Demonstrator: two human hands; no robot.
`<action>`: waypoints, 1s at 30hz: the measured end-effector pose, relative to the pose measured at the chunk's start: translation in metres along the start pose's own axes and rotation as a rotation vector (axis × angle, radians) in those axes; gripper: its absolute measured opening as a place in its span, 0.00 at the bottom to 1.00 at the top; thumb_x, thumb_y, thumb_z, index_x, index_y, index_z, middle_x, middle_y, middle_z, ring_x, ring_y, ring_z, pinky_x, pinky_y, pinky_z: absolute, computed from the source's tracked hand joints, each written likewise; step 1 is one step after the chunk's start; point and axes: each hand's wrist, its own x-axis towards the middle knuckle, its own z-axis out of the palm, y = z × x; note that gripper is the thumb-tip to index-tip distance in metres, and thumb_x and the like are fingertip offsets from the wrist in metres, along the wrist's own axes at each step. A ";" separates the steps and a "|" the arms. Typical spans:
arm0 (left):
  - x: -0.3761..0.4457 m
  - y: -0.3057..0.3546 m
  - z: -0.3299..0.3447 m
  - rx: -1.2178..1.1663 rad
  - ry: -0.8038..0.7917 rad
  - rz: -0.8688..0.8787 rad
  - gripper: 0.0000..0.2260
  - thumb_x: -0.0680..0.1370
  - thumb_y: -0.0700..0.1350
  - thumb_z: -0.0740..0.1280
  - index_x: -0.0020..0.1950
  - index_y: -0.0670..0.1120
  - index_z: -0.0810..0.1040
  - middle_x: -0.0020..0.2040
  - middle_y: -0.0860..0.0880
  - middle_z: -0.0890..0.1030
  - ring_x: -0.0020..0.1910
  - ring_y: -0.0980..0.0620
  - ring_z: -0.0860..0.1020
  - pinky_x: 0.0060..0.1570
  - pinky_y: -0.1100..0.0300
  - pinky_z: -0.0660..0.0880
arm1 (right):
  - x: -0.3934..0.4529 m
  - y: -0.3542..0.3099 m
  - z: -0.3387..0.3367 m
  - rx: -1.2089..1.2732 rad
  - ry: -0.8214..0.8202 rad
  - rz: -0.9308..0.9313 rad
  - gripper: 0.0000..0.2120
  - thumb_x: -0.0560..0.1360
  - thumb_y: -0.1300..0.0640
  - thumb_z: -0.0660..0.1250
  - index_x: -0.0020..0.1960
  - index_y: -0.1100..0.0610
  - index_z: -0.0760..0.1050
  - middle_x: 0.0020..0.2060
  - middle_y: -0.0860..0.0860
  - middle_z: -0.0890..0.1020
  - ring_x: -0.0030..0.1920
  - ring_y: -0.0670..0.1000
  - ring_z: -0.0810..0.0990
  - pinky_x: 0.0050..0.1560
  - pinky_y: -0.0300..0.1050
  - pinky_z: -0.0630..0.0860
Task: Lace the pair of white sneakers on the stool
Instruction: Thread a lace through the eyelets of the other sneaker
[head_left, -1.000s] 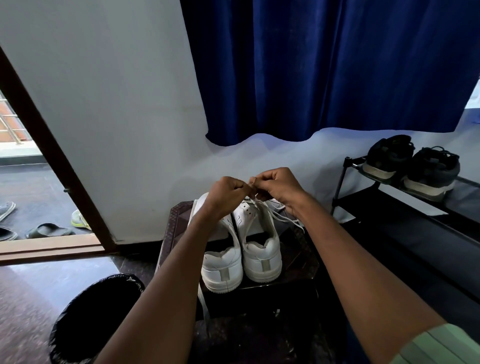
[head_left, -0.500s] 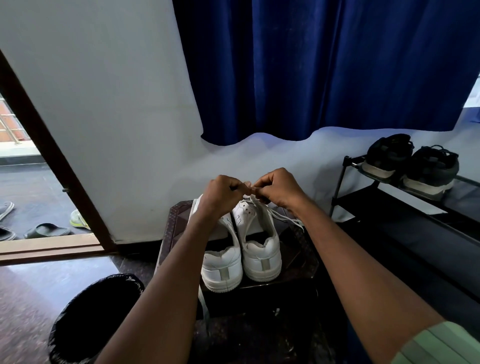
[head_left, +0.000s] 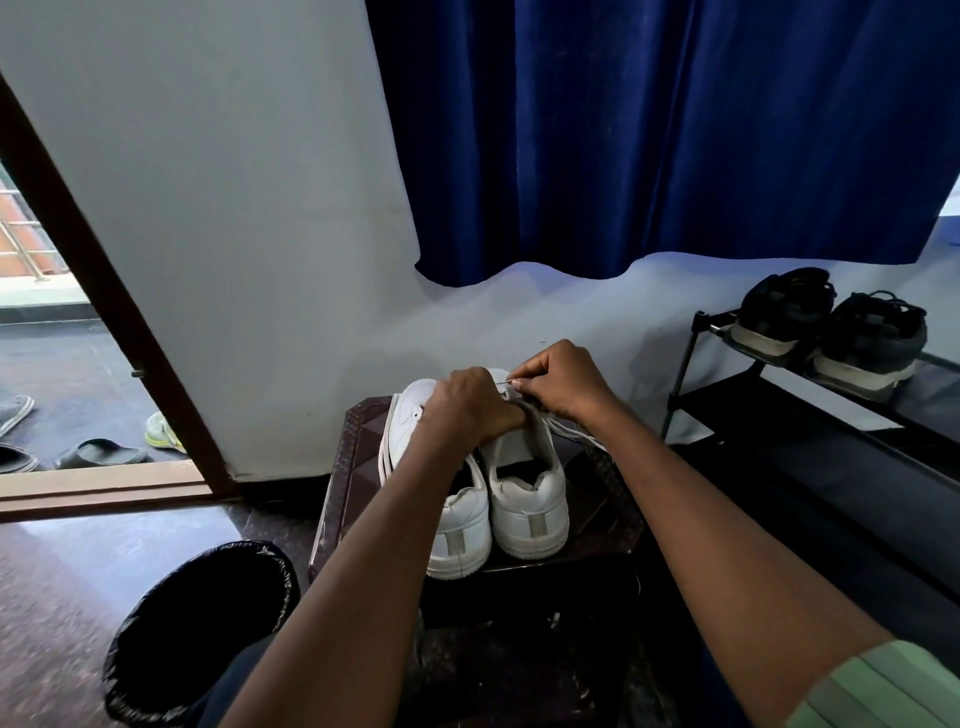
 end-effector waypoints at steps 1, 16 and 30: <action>-0.001 0.000 -0.004 -0.009 0.039 -0.013 0.20 0.73 0.53 0.71 0.55 0.38 0.79 0.51 0.38 0.82 0.47 0.39 0.78 0.43 0.55 0.73 | 0.000 0.000 0.000 0.001 0.012 0.001 0.03 0.73 0.59 0.78 0.46 0.55 0.89 0.39 0.50 0.88 0.35 0.44 0.83 0.43 0.42 0.81; 0.010 -0.029 -0.023 -0.460 -0.185 -0.234 0.06 0.68 0.35 0.72 0.32 0.38 0.79 0.23 0.46 0.69 0.18 0.51 0.65 0.27 0.65 0.63 | -0.006 -0.012 0.018 -0.119 0.050 -0.020 0.02 0.66 0.56 0.75 0.37 0.51 0.87 0.35 0.47 0.87 0.41 0.50 0.84 0.45 0.49 0.84; 0.014 -0.031 -0.019 -0.520 -0.199 -0.224 0.10 0.68 0.34 0.71 0.48 0.32 0.83 0.27 0.45 0.66 0.20 0.50 0.61 0.29 0.62 0.58 | -0.009 -0.013 0.017 -0.179 0.023 -0.059 0.04 0.66 0.57 0.74 0.37 0.50 0.88 0.35 0.46 0.87 0.40 0.50 0.84 0.45 0.51 0.85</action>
